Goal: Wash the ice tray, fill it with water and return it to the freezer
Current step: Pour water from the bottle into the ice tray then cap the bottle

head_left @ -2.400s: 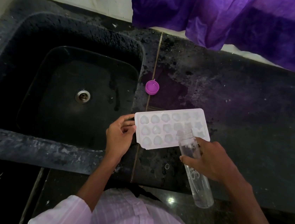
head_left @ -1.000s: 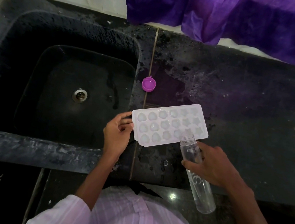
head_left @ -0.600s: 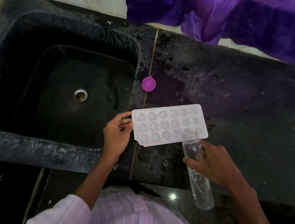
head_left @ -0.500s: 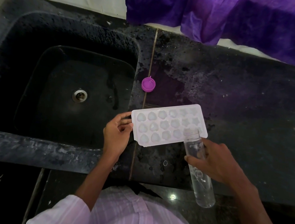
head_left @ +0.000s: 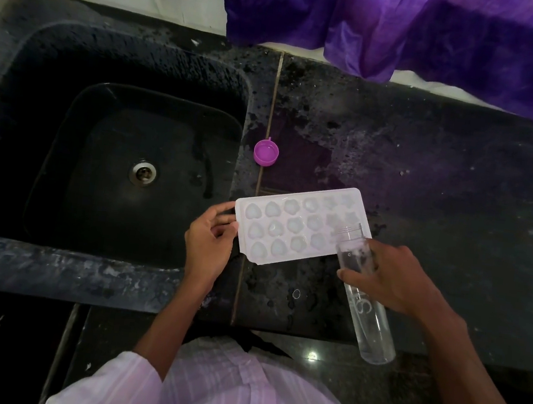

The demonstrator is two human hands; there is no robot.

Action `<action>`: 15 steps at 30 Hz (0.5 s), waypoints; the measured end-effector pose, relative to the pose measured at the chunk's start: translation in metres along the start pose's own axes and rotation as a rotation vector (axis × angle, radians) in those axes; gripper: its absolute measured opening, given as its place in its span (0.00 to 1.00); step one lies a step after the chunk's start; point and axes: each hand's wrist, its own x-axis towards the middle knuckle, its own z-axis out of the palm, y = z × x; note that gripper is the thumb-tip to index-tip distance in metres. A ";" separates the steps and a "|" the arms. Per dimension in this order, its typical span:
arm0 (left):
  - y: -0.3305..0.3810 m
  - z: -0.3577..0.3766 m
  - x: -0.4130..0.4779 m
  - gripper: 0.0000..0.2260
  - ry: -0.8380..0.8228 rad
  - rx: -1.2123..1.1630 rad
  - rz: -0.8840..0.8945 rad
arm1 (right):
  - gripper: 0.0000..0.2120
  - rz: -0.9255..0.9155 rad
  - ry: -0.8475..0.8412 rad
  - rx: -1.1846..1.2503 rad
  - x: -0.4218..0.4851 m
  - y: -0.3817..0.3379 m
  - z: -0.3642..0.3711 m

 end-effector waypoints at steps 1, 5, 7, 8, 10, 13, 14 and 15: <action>0.000 0.000 0.000 0.16 0.002 -0.001 -0.003 | 0.25 -0.002 0.004 -0.004 0.001 0.000 0.000; -0.001 0.001 0.000 0.17 0.005 -0.006 -0.004 | 0.28 -0.015 0.000 -0.011 0.002 0.001 -0.001; -0.001 0.001 0.000 0.17 0.006 -0.008 -0.004 | 0.29 -0.021 0.004 -0.010 0.003 0.002 -0.002; -0.001 0.001 0.000 0.16 0.007 -0.007 -0.004 | 0.29 -0.020 0.003 -0.008 0.003 0.002 -0.002; -0.001 0.001 0.000 0.16 0.008 -0.003 -0.003 | 0.25 -0.020 0.003 -0.002 0.002 0.002 -0.002; -0.002 0.001 0.001 0.16 0.012 -0.003 0.001 | 0.26 -0.038 0.022 0.023 -0.002 0.003 -0.001; -0.002 0.001 0.001 0.16 0.012 -0.002 0.003 | 0.28 -0.041 0.026 0.038 -0.005 0.003 0.000; -0.002 0.001 0.001 0.16 0.012 -0.001 0.005 | 0.29 -0.044 0.030 0.054 -0.007 0.004 0.000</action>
